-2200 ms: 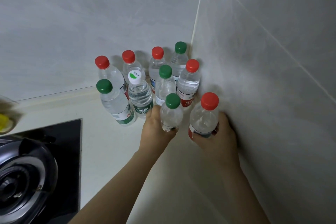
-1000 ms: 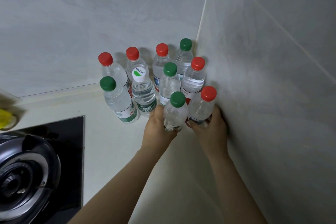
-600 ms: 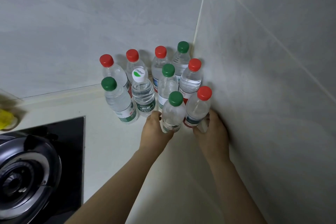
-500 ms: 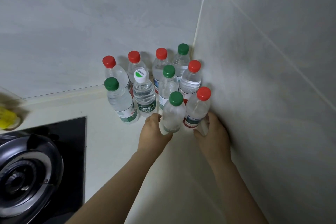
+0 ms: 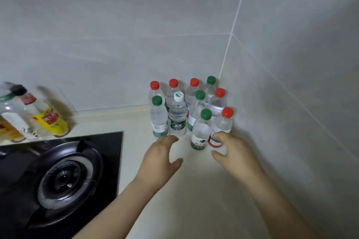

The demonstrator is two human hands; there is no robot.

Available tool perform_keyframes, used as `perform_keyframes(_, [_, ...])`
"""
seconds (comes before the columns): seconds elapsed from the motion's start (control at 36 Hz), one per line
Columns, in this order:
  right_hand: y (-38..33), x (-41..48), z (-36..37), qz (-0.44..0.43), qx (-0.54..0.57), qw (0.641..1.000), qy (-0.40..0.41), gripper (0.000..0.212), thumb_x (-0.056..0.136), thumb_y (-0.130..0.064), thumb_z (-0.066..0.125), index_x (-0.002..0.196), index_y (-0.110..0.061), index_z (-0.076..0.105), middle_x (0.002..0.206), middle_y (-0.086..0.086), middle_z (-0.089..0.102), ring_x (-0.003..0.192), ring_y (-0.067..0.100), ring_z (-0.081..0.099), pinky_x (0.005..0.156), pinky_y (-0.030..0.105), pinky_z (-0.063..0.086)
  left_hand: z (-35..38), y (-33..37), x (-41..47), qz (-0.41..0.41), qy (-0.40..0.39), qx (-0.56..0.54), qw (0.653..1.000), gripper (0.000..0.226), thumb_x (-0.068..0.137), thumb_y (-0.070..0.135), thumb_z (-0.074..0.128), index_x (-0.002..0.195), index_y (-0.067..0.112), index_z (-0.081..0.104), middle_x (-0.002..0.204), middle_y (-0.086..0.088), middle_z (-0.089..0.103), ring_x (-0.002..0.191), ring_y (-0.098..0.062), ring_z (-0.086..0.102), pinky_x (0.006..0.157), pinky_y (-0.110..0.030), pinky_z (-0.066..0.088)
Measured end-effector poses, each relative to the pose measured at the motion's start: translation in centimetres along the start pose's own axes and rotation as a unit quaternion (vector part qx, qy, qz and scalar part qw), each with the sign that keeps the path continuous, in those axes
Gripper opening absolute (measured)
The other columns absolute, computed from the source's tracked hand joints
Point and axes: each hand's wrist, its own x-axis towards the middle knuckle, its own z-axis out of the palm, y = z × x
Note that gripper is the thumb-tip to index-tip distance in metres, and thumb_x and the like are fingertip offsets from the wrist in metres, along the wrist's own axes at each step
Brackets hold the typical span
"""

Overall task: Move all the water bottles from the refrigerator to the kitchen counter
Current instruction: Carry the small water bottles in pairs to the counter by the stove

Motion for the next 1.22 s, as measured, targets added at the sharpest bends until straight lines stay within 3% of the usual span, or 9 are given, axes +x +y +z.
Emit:
perform_keyframes(0.06, [-1.9,-0.9,-1.1,-0.029,-0.018,0.999,0.018,0.031,0.078,-0.021,0.068,0.108,-0.019,0.062,0.102,0.0,0.068,0.095,0.023,0.063,0.079,0.035,0.049,-1.8,0.1,-1.4,0.018,0.017,-0.004,1.0,0.052,0.084,0.026,0.068,0.132,0.021,0.048,0.132,0.006,0.052,0.119,-0.011,0.049,0.088,-0.009,0.029])
perform_keyframes(0.19, [-6.9,-3.5,-3.5,-0.096,-0.008,0.995,0.034,0.034,0.08,-0.024,0.069,0.113,-0.024,0.062,0.109,-0.008,0.066,0.1,0.014,0.06,0.083,0.029,0.047,-6.6,-0.2,-5.1,0.061,0.068,-0.004,0.996,0.048,0.083,0.025,0.07,0.127,0.021,0.053,0.123,0.01,0.055,0.113,-0.007,0.051,0.084,-0.004,0.027])
perform_keyframes(0.31, [-10.7,-5.5,-5.0,-0.149,-0.021,0.988,0.027,0.037,0.083,-0.032,0.066,0.119,-0.03,0.059,0.113,-0.015,0.064,0.105,0.007,0.057,0.086,0.023,0.043,-10.0,-1.0,-8.1,0.076,0.104,-0.013,0.992,0.046,0.079,0.024,0.074,0.122,0.02,0.057,0.114,0.017,0.053,0.098,0.01,0.047,0.083,0.005,0.026])
perform_keyframes(0.61, [-20.3,-9.7,-6.1,-0.276,-0.016,0.96,0.036,0.034,0.083,-0.039,0.065,0.116,-0.036,0.059,0.111,-0.023,0.063,0.104,-0.005,0.056,0.085,0.007,0.039,-16.9,-3.9,-15.4,0.056,0.184,-0.02,0.981,0.048,0.073,0.038,0.066,0.119,0.025,0.06,0.115,0.019,0.06,0.108,0.008,0.051,0.092,-0.002,0.035])
perform_keyframes(0.83, [-25.9,-8.9,-6.8,-0.367,0.015,0.93,0.015,0.032,0.084,-0.037,0.065,0.116,-0.035,0.059,0.11,-0.025,0.059,0.103,-0.011,0.049,0.084,0.0,0.032,-20.8,-4.3,-19.1,-0.003,0.26,-0.017,0.965,0.044,0.08,0.028,0.073,0.12,0.033,0.057,0.115,0.024,0.058,0.106,0.012,0.051,0.087,0.001,0.035])
perform_keyframes(0.92, [-27.5,-8.5,-7.2,-0.406,0.017,0.914,0.001,0.033,0.085,-0.038,0.064,0.118,-0.036,0.058,0.112,-0.027,0.057,0.102,-0.013,0.046,0.086,0.004,0.034,-21.8,-3.7,-20.1,-0.021,0.287,-0.026,0.957,0.042,0.081,0.024,0.072,0.119,0.033,0.057,0.115,0.023,0.058,0.099,0.016,0.054,0.08,0.002,0.037])
perform_keyframes(1.06, [-29.7,-7.8,-7.7,-0.469,0.045,0.881,-0.025,0.032,0.084,-0.037,0.065,0.115,-0.036,0.06,0.105,-0.03,0.055,0.103,-0.012,0.047,0.091,0.007,0.037,-22.7,-3.1,-21.9,-0.062,0.339,0.014,0.939,0.045,0.079,0.035,0.073,0.121,0.035,0.057,0.115,0.026,0.058,0.109,0.011,0.053,0.092,-0.01,0.042])
perform_keyframes(1.14, [-30.6,-7.4,-7.6,-0.507,0.056,0.859,-0.041,0.032,0.083,-0.035,0.067,0.114,-0.036,0.061,0.1,-0.032,0.053,0.106,-0.01,0.046,0.087,0.003,0.034,-22.8,-2.4,-23.3,-0.096,0.368,0.043,0.924,0.043,0.079,0.037,0.072,0.119,0.034,0.057,0.114,0.026,0.058,0.11,0.01,0.052,0.093,-0.011,0.041])
perform_keyframes(1.22, [-31.6,-7.4,-7.5,-0.545,0.054,0.834,-0.061,0.032,0.083,-0.037,0.067,0.114,-0.037,0.06,0.102,-0.028,0.057,0.105,-0.004,0.049,0.085,0.008,0.037,-22.8,-1.6,-25.0,-0.144,0.392,0.075,0.906,0.044,0.079,0.033,0.073,0.12,0.033,0.057,0.115,0.025,0.057,0.109,0.011,0.05,0.093,-0.01,0.04])
